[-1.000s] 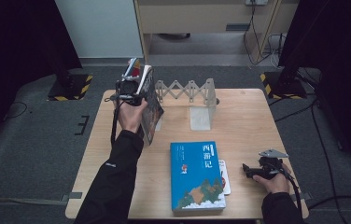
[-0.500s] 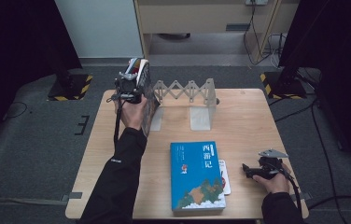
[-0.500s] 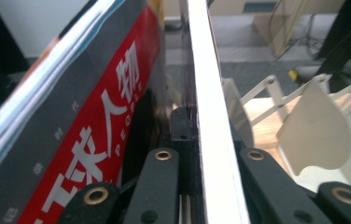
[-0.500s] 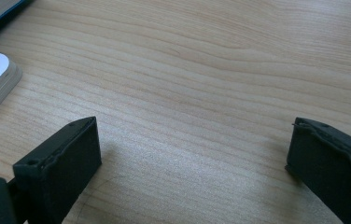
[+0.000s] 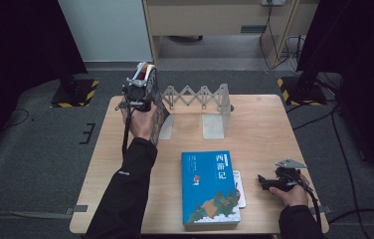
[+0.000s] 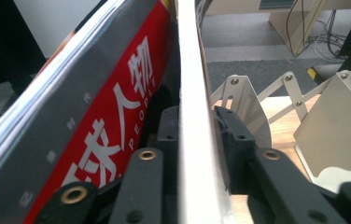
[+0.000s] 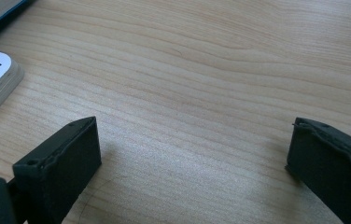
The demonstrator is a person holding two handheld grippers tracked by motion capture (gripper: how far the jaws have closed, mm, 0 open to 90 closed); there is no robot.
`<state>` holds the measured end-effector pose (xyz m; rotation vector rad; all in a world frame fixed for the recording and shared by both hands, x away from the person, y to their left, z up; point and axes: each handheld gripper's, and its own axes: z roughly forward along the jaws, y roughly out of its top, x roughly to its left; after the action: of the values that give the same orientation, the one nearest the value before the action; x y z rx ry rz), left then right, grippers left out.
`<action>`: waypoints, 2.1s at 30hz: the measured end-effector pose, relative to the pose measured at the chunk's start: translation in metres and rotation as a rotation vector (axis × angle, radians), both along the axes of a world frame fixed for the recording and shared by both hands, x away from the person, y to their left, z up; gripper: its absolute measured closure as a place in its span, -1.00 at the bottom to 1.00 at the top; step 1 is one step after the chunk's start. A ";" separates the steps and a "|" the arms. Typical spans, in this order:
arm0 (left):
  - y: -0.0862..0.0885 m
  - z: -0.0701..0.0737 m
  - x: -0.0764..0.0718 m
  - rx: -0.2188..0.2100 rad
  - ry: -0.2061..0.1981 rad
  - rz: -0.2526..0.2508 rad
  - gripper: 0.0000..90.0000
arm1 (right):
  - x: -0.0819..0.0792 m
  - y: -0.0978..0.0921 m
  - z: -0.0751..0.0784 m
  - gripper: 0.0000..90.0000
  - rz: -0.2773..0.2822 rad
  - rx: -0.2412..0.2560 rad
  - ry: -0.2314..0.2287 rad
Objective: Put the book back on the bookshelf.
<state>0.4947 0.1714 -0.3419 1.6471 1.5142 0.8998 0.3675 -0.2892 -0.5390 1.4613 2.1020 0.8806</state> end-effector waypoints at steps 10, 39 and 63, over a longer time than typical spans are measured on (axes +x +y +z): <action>0.006 -0.005 -0.032 -0.038 -0.051 -0.085 0.36 | 0.000 0.000 0.000 -0.94 -0.002 0.002 0.002; 0.039 -0.051 -0.131 -0.205 -0.077 -0.332 0.01 | 0.001 0.002 0.002 -0.77 0.009 0.000 0.004; 0.006 -0.122 -0.140 -0.187 0.094 -0.485 -0.24 | -0.011 0.039 0.038 -0.46 0.113 0.151 -0.045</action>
<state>0.3545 0.1779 -0.4638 1.8205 1.1375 0.4109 0.3566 -0.2498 -0.5008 1.3921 2.1421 1.1269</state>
